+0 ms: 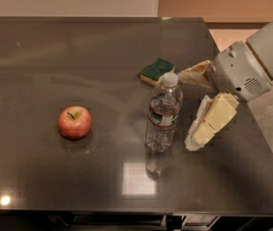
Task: Move water bottle near sponge
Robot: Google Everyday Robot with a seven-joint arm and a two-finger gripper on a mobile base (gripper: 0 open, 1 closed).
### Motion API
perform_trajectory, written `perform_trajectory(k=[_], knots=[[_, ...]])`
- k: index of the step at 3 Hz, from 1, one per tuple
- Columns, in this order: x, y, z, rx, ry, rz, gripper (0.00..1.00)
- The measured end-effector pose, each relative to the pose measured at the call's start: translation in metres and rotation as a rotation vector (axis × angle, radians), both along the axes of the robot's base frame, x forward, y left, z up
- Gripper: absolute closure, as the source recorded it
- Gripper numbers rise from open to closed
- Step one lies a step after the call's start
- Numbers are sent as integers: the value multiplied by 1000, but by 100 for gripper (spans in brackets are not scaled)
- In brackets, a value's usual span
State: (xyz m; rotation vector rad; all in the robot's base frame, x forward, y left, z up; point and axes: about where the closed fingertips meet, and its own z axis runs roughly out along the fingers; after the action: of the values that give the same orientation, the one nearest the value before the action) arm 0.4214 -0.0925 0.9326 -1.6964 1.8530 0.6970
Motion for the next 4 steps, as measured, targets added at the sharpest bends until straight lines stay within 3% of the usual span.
perform_trajectory(k=[2,3,4], knots=[[5,24,0,87,-6,32,0],[7,31,3,106,0,44,16],[9,34,6,113,0,50,39]])
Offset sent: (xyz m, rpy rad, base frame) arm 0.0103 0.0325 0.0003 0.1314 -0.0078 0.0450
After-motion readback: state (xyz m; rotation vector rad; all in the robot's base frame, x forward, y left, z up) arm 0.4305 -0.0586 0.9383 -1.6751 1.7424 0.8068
